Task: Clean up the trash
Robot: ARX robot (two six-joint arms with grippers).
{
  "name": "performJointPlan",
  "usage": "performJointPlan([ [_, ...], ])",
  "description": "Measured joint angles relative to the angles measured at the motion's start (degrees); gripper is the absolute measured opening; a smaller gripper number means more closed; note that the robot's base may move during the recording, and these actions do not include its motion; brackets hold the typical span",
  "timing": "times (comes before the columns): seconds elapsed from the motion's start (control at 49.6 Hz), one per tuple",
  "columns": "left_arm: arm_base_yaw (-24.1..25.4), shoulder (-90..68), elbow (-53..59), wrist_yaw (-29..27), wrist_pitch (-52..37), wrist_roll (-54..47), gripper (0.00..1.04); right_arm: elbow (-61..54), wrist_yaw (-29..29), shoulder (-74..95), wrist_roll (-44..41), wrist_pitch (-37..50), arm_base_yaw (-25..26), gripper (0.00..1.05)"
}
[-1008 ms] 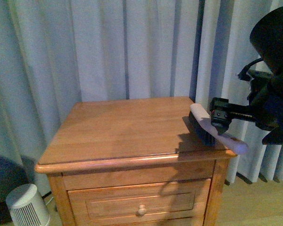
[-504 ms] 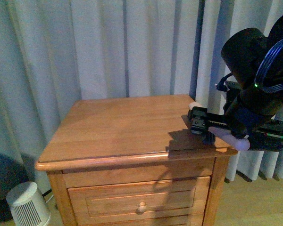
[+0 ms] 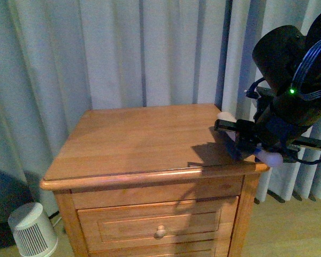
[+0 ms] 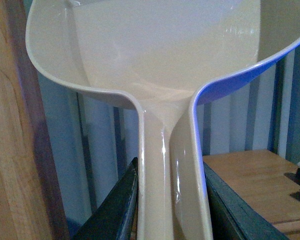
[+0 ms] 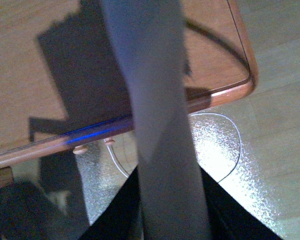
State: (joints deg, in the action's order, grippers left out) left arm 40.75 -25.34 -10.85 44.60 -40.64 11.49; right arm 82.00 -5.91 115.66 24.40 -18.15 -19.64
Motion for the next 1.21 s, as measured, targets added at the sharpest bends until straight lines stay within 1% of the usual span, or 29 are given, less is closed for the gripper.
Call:
performJointPlan([
  [0.02,0.0,0.0,0.0,0.0,0.0,0.0,0.29,-0.02,-0.04,-0.02,0.0,0.15,0.0,0.24],
  [0.081,0.0,0.0,0.0,0.0,0.0,0.0,0.29,-0.28,-0.44,-0.35,0.0,0.55,0.02,0.2],
  [0.181,0.0,0.0,0.0,-0.02,0.0,0.0,0.29,-1.36,-0.59,-1.7,-0.5,1.97,0.28,0.2],
  [0.262,0.0,0.0,0.0,0.0,0.0,0.0,0.29,-3.32,-2.34,-3.91,-2.29,4.92,0.33,0.2],
  [0.343,0.0,0.0,0.0,0.0,0.0,0.0,0.29,-8.31,-5.57,-9.33,-6.73,12.55,0.37,0.19],
  [0.383,0.0,0.0,0.0,0.0,0.0,0.0,0.29,-12.85,-7.26,-14.43,-10.49,19.1,0.37,0.19],
  [0.443,0.0,0.0,0.0,0.0,0.0,0.0,0.29,-17.4,-9.11,-19.63,-13.9,25.18,0.39,0.19],
  [0.484,0.02,0.0,0.0,0.0,0.0,0.0,0.29,-23.02,-10.91,-25.81,-18.4,32.02,0.37,0.19],
  [0.544,0.02,0.0,0.0,0.0,0.0,0.0,0.29,-30.03,-12.46,-33.44,-23.37,39.32,0.35,0.19],
  [0.605,0.02,0.0,0.0,0.0,0.0,0.0,0.29,-36.85,-13.18,-41.31,-26.6,43.67,0.37,0.19],
  [0.726,0.02,0.0,0.0,0.0,0.0,0.0,0.29,-45.59,-15.39,-53.22,-29.29,43.39,0.42,0.19],
  [0.846,0.02,0.0,0.0,0.0,0.0,0.0,0.29,-51.74,-18.73,-66.18,-30.03,38.32,0.63,0.19],
  [0.967,0.02,0.0,0.0,0.0,0.0,0.0,0.29,-54.12,-21.9,-76.5,-30.05,33.29,-0.2,0.19],
  [1.028,0.02,0.0,0.0,0.0,0.0,0.0,0.29,-55.15,-23.8,-81.37,-29.92,30.53,-1.11,0.19],
  [1.149,0.02,0.0,0.0,0.0,0.0,0.0,0.29,-56.57,-27.63,-86.68,-29.86,29.07,-4.11,0.19],
  [1.209,0.02,0.0,0.0,0.02,0.0,0.0,0.29,-56.87,-28.39,-87.23,-29.94,29.35,-5.68,0.19],
])
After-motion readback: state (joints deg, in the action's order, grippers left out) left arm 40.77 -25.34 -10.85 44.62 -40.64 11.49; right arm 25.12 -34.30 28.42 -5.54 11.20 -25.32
